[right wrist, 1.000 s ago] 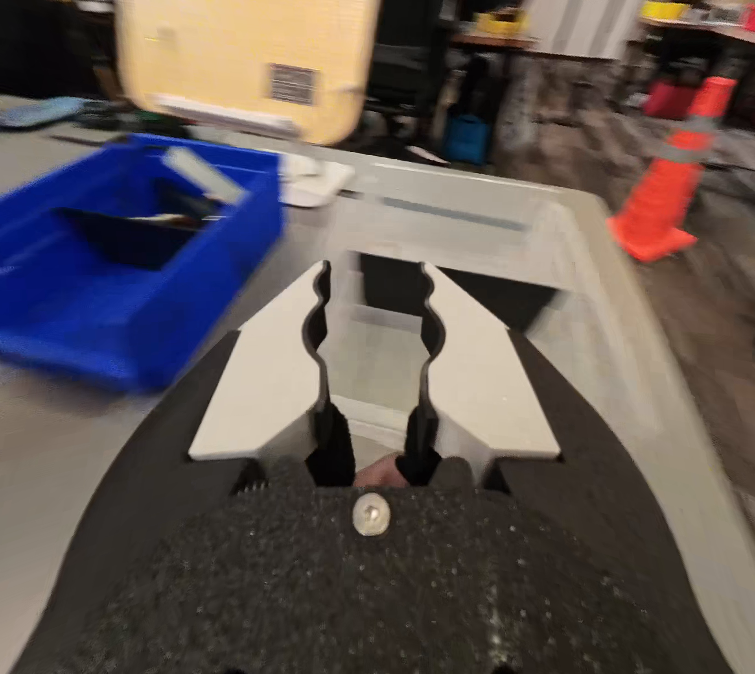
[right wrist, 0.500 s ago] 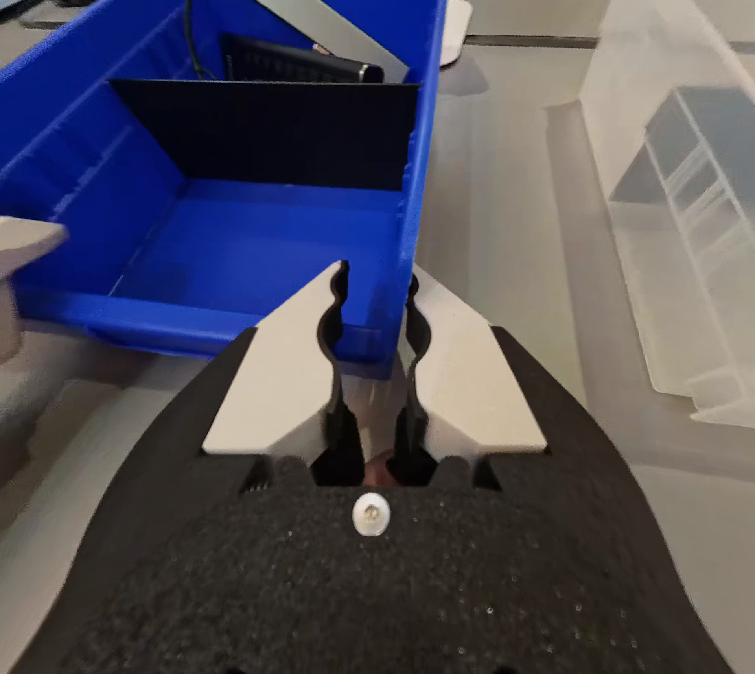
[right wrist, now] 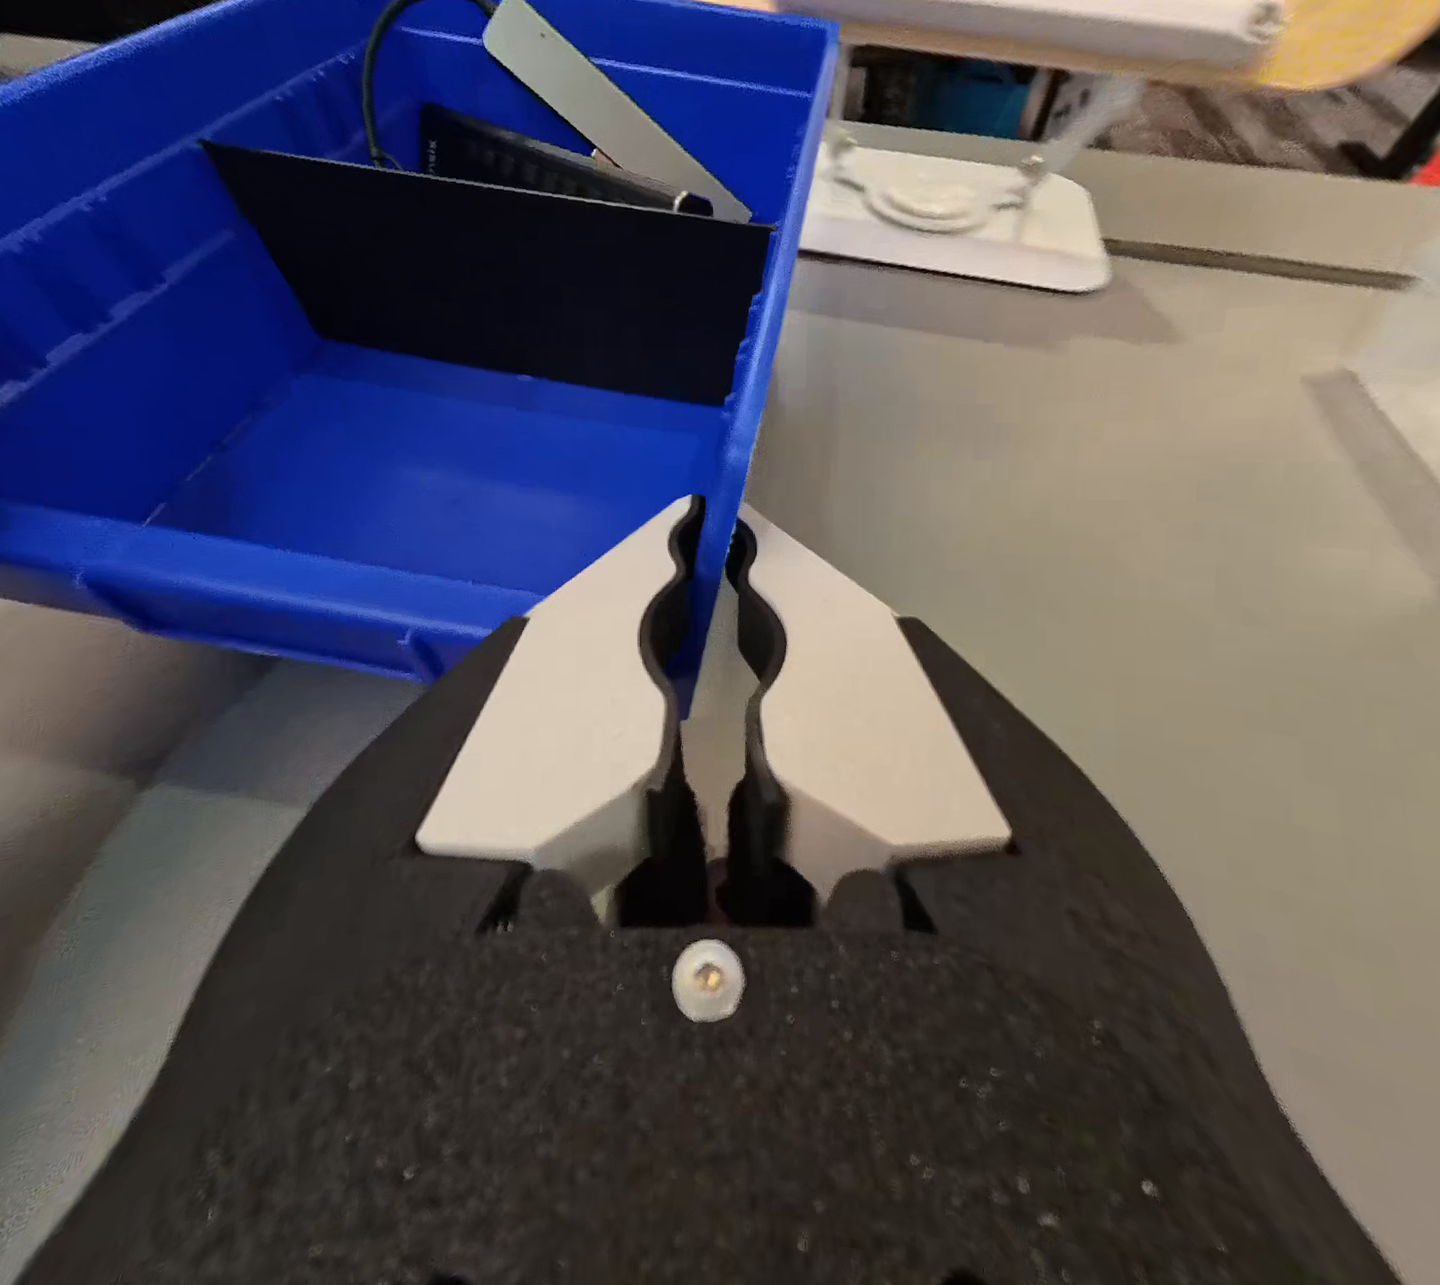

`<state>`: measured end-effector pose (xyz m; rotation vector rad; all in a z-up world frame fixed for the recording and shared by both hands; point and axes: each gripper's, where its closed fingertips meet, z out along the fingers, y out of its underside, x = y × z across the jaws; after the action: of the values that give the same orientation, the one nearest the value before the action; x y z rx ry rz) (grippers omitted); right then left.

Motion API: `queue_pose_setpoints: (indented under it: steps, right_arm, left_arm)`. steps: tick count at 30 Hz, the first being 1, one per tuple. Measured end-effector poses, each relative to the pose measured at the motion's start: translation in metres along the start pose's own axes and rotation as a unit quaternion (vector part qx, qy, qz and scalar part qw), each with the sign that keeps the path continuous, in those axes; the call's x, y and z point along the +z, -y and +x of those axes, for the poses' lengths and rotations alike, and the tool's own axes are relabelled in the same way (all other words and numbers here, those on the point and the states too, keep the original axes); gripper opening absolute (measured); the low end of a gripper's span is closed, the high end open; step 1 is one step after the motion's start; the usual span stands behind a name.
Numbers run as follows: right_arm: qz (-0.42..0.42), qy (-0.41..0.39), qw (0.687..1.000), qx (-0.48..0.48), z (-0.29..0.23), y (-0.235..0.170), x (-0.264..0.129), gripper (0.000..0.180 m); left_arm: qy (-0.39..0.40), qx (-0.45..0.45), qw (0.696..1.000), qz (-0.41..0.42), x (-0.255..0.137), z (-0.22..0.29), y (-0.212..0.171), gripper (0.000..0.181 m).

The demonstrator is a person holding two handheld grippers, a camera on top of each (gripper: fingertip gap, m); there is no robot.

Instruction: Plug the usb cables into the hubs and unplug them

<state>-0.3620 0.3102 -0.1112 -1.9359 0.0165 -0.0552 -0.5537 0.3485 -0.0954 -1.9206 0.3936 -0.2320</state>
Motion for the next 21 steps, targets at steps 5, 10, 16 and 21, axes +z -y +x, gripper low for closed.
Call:
queue_pose_setpoints:
  steps: [5, 10, 16, 21]
  right_arm:
    - [-0.01, -0.015, 1.0, 0.0, -0.076, 0.002, 0.027, 0.002]
    - [-0.015, 0.011, 1.0, 0.024, -0.107, -0.009, 0.038, 0.004]
    - [-0.07, 0.184, 0.977, 0.076, -0.126, -0.008, 0.009, 0.016]
    - [-0.08, 0.325, 0.942, 0.029, -0.093, 0.007, -0.049, 0.031]
  left_arm:
    - [0.015, -0.011, 1.0, -0.003, -0.005, -0.075, -0.021, 0.004]
    - [0.034, -0.054, 0.998, 0.009, 0.002, -0.108, -0.033, 0.004]
    - [0.054, -0.109, 0.993, 0.009, -0.001, -0.119, -0.034, 0.009]
    - [0.065, -0.134, 0.988, 0.048, -0.022, -0.126, -0.016, 0.026]
